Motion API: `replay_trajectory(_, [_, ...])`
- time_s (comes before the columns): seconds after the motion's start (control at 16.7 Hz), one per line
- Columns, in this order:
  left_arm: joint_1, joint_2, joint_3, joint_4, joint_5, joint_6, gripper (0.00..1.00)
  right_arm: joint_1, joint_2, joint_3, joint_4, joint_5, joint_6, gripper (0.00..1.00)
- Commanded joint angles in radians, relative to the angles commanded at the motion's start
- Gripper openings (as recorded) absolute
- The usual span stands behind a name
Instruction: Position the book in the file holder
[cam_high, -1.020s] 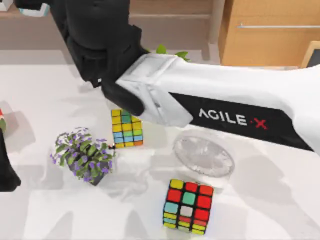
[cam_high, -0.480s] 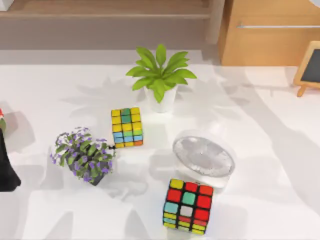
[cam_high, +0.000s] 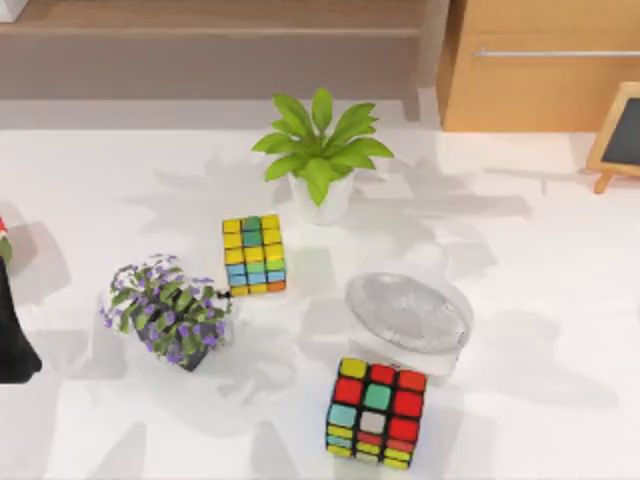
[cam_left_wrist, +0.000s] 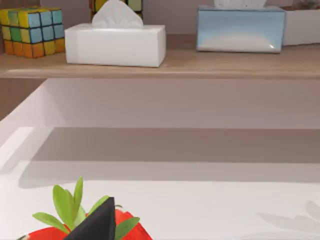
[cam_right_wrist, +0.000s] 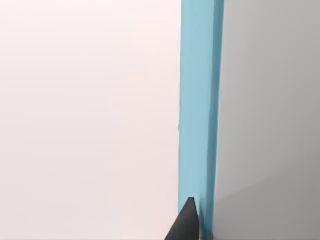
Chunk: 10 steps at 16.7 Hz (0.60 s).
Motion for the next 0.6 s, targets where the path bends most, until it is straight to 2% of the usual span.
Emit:
replay_trajectory(0.24, [0.0, 0.0, 0.0, 0.0, 0.0, 0.0, 1.0, -0.28, 0.025, -0.167, -0.024, -0.104, 0.121, 0.0])
replay_trajectory(0.36, [0.0, 0.0, 0.0, 0.0, 0.0, 0.0, 1.0, -0.377, 0.051, -0.248, -0.035, -0.162, 0.179, 0.0])
replay_trajectory(0.6, [0.0, 0.0, 0.0, 0.0, 0.0, 0.0, 1.0, -0.464, 0.109, -0.38, -0.042, -0.293, 0.287, 0.0])
